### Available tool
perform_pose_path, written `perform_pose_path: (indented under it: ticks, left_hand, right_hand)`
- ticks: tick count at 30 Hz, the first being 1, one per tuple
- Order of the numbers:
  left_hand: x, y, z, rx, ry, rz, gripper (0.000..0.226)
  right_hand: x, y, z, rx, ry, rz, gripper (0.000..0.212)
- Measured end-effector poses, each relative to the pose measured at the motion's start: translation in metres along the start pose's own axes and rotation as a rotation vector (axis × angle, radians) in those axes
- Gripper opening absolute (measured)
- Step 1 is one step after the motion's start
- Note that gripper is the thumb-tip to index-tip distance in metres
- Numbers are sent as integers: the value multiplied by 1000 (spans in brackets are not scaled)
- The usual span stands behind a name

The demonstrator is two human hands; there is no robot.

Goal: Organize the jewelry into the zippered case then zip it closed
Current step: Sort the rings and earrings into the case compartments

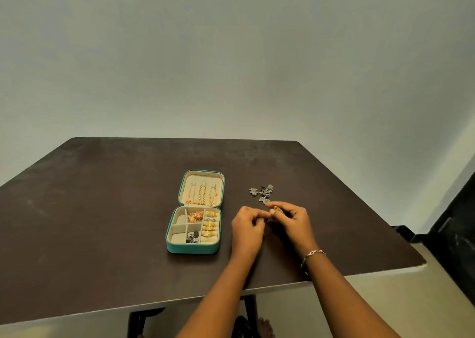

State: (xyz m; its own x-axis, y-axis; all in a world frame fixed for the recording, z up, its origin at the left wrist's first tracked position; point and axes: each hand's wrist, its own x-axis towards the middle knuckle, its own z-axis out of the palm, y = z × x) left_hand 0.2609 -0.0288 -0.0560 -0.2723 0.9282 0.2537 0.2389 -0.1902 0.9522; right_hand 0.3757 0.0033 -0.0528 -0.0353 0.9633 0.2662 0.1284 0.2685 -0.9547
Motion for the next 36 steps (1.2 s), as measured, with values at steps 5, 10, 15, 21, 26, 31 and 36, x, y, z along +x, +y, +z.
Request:
perform_pose_path:
  ticks: [5,10,15,21,26,31,36]
  left_hand:
    - [1,-1,-2,-35,3,-10,10]
    - [3,-5,-4,-99,21,-39,11]
    - [5,-7,-5,-177,29,-65,3]
    - [8,-9,-7,-155,41,-75,7]
    - [7,-9,-7,-168,23,-66,8]
    - [6,-4,-10,-300,34,-83,25]
    - [6,-4,-9,-387,18,-109,25]
  right_hand:
    - [-8,-8,9,-208,63,-198,26]
    - [-10,-10,15,-456,72,-350,31]
    - [-13,-13,14,-497,-6,-376,40]
    - [-17,-22,16,-237,-168,-200,49]
    - [-12,-23,11,-20,-160,-99,31]
    - [-8,-25,4,127,-104,-16,25]
    - [-8,-20,-4,148,-124,31,19]
